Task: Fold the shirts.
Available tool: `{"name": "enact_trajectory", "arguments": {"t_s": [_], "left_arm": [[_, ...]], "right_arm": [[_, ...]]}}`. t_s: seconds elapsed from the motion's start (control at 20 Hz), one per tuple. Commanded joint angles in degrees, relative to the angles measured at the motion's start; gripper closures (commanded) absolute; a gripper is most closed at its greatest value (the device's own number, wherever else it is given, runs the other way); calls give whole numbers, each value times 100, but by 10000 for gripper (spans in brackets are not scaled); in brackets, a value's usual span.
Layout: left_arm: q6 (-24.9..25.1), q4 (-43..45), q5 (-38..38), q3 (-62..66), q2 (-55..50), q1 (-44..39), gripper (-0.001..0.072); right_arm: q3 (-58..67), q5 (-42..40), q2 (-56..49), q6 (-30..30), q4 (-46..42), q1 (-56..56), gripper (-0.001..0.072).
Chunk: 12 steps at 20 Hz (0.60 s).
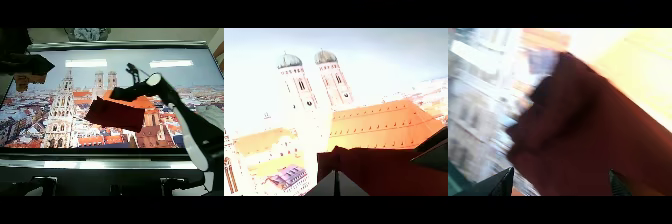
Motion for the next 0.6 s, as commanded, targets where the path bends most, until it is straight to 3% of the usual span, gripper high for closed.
{"name": "enact_trajectory", "arguments": {"t_s": [0.0,0.05,0.1,0.35,0.45,0.55], "left_arm": [[72,188,9,-258,11,2,678],[70,240,13,-278,9,2,678],[70,243,46,-286,9,2,678],[66,238,83,-291,2,2,677],[50,238,85,-291,2,2,677],[46,236,85,-291,0,2,677]], "right_arm": [[-24,1987,542,363,-2719,-1069,22],[-188,2490,599,361,-3355,-1329,22],[-527,2592,640,358,-3340,-1526,22],[-2944,166,654,-431,0,-1613,10],[-3342,-319,575,-551,520,-1613,22],[-3438,-468,476,-881,979,-1613,123]]}}
